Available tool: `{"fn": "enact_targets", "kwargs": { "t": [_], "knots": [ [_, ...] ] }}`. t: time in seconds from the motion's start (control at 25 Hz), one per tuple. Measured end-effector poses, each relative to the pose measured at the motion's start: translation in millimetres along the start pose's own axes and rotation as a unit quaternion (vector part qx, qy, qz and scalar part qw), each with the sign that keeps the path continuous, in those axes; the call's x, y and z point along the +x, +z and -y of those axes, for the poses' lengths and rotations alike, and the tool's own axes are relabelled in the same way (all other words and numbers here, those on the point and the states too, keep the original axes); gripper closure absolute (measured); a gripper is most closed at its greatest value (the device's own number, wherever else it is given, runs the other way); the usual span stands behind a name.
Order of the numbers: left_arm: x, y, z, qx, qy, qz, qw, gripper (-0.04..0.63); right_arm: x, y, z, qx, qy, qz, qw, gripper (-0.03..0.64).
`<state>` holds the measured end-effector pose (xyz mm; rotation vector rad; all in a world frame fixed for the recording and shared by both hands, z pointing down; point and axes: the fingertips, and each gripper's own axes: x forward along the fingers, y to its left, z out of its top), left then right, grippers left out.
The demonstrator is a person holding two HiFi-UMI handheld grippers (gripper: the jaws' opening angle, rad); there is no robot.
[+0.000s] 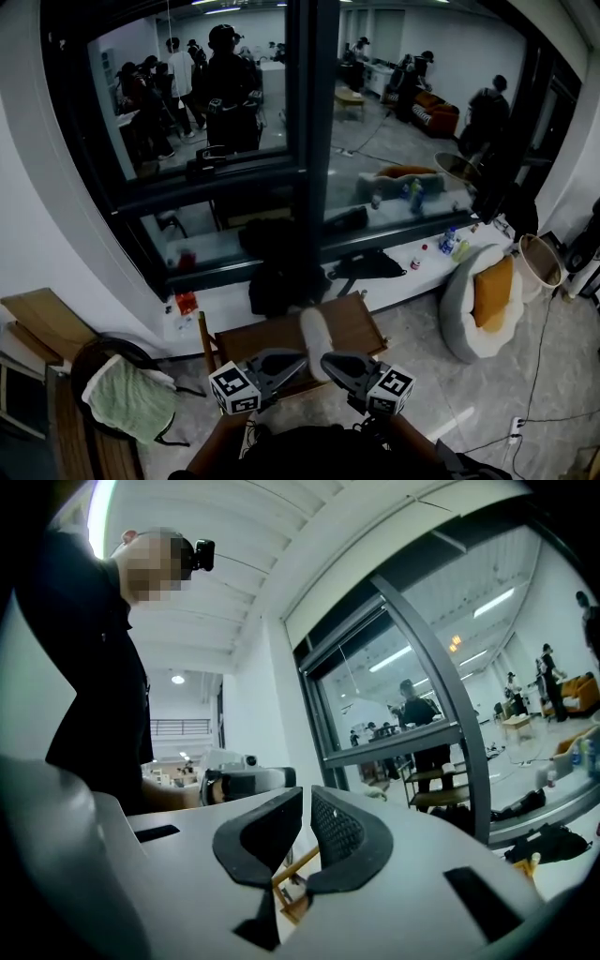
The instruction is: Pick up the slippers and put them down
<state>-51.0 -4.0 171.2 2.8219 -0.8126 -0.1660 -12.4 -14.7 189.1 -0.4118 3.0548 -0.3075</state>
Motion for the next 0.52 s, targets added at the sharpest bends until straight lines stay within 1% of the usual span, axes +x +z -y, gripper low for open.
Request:
{"fn": "enact_targets", "kwargs": {
  "t": [0.12, 0.2, 0.32, 0.52],
  "knots": [
    [4, 0, 3, 0.006, -0.004, -0.009, 0.9999, 0.584, -5, -5, 3, 0.001, -0.005, -0.014, 1.0, 0.577],
    [6, -2, 6, 0.006, -0.008, -0.012, 0.9999, 0.584, -6, -3, 5, 0.001, -0.006, -0.013, 1.0, 0.577],
    [9, -6, 10, 0.0, -0.013, -0.017, 0.9998, 0.584, -7, -2, 6, 0.015, -0.006, -0.012, 1.0, 0.577],
    [15, -9, 8, -0.003, -0.008, -0.023, 0.9997, 0.584, -10, -2, 7, 0.018, -0.008, -0.02, 1.0, 0.577]
  ]
}}
